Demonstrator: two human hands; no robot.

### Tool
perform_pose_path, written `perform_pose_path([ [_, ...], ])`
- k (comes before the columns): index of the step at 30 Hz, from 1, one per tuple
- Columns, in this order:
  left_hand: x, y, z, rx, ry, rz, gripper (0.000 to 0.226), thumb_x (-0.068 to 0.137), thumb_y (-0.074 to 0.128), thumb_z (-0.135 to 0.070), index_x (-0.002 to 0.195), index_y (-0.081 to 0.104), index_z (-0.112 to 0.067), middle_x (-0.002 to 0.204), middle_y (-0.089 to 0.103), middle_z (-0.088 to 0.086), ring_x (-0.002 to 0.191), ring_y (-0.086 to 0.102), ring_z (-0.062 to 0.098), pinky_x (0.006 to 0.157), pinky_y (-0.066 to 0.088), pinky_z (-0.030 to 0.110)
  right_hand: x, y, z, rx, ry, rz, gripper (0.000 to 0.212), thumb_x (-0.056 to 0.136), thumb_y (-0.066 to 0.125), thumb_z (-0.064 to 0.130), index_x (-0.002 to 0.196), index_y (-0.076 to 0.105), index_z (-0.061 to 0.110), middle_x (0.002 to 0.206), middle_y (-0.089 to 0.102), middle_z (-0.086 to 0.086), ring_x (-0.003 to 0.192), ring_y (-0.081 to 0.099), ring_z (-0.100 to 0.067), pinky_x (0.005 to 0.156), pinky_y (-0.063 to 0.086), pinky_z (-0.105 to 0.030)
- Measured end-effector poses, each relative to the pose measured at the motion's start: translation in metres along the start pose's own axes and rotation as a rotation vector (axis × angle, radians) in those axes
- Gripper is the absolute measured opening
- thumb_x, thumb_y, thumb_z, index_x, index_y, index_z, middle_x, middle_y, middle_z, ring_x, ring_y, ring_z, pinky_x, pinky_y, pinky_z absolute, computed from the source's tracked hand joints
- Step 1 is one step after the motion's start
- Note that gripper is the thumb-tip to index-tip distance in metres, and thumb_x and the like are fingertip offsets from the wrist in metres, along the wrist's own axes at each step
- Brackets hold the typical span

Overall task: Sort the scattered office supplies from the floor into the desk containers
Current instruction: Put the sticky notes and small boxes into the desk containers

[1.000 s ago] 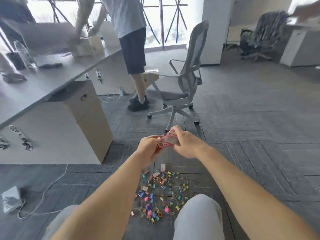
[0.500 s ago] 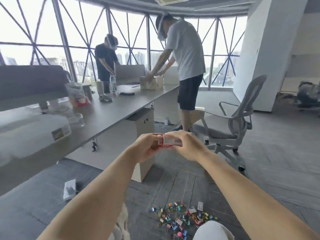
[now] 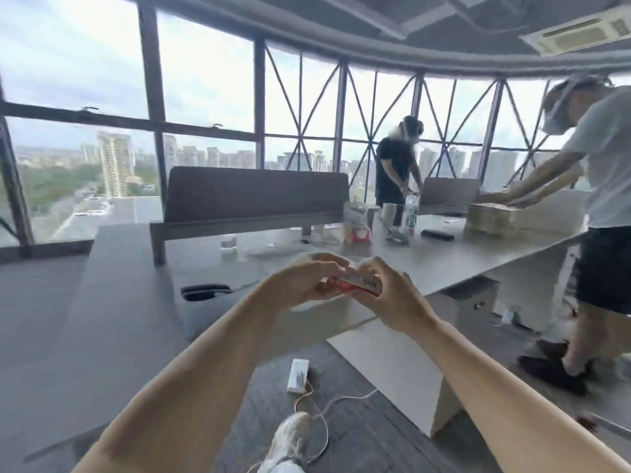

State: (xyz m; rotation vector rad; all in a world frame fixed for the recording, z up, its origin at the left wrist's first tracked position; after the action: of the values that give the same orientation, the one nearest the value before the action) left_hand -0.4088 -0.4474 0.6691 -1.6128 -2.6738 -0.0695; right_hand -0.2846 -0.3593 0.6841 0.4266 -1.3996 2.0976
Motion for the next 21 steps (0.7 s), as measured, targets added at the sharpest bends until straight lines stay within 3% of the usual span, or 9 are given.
perform_pose_path([
  [3,-0.013,-0.051,-0.014,0.001,0.019,-0.028,0.016,0.087,0.071,-0.007,0.102,0.070,-0.013,0.093,0.064,0.013,0.076,0.059,0.019,0.069,0.048,0.026,0.040,0.031,0.030,0.078,-0.061,-0.020,0.040,0.084,0.074,0.044,0.116,0.066,0.021,0.103,0.069,0.007,0.086,0.064,-0.010,0.067,0.042,-0.004],
  [7,-0.015,-0.121,-0.022,-0.013,0.061,-0.127,0.046,0.077,0.075,0.001,0.121,0.063,-0.008,0.108,0.066,0.014,0.088,0.070,0.023,0.077,0.059,0.026,0.095,0.074,0.050,0.208,-0.090,0.004,0.034,0.081,0.075,0.049,0.111,0.071,0.034,0.100,0.070,0.016,0.088,0.064,-0.005,0.077,0.051,-0.027],
  [10,-0.011,-0.169,-0.021,-0.028,0.052,-0.198,0.044,0.073,0.075,0.004,0.114,0.062,-0.005,0.107,0.066,0.015,0.089,0.071,0.027,0.077,0.061,0.029,0.134,0.107,0.063,0.236,-0.116,0.133,0.040,0.084,0.077,0.030,0.122,0.069,0.026,0.106,0.070,0.008,0.080,0.062,0.004,0.070,0.045,-0.011],
  [13,-0.001,-0.209,-0.016,0.023,0.021,-0.210,0.050,0.066,0.076,0.006,0.111,0.058,-0.005,0.108,0.064,0.016,0.091,0.070,0.029,0.077,0.061,0.030,0.168,0.138,0.070,0.280,-0.154,0.278,0.038,0.085,0.078,0.017,0.122,0.069,0.020,0.087,0.071,0.010,0.063,0.061,0.010,0.057,0.044,-0.007],
  [16,0.013,-0.243,-0.005,0.292,-0.034,-0.180,0.044,0.076,0.076,0.007,0.111,0.056,-0.007,0.117,0.062,0.014,0.094,0.069,0.028,0.083,0.060,0.034,0.195,0.167,0.070,0.191,-0.201,0.371,0.039,0.083,0.080,0.025,0.120,0.070,0.027,0.091,0.074,0.011,0.072,0.066,0.003,0.065,0.052,-0.014],
  [18,0.024,-0.258,0.002,0.639,-0.070,-0.180,0.042,0.077,0.082,-0.006,0.109,0.058,-0.015,0.118,0.061,0.006,0.090,0.069,0.021,0.083,0.059,0.033,0.206,0.186,0.067,0.095,-0.246,0.451,0.036,0.083,0.079,0.027,0.118,0.071,0.028,0.089,0.072,0.011,0.070,0.062,0.001,0.064,0.045,-0.009],
  [21,0.039,-0.263,0.010,1.038,-0.094,-0.170,0.047,0.074,0.086,-0.023,0.112,0.057,-0.021,0.114,0.063,-0.006,0.092,0.064,0.008,0.081,0.051,0.023,0.218,0.211,0.063,0.024,-0.309,0.590,0.034,0.081,0.080,0.028,0.114,0.072,0.032,0.085,0.071,0.013,0.070,0.058,0.001,0.063,0.043,-0.012],
])
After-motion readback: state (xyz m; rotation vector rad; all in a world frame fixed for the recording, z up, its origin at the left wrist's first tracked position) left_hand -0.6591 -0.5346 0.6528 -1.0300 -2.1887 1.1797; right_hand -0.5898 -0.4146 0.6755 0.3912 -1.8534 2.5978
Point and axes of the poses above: each hand's wrist, its own x-axis towards the middle knuckle, its own y-axis out of the palm, z = x × y, the point moved 7 cm from there along x, towards the middle knuckle
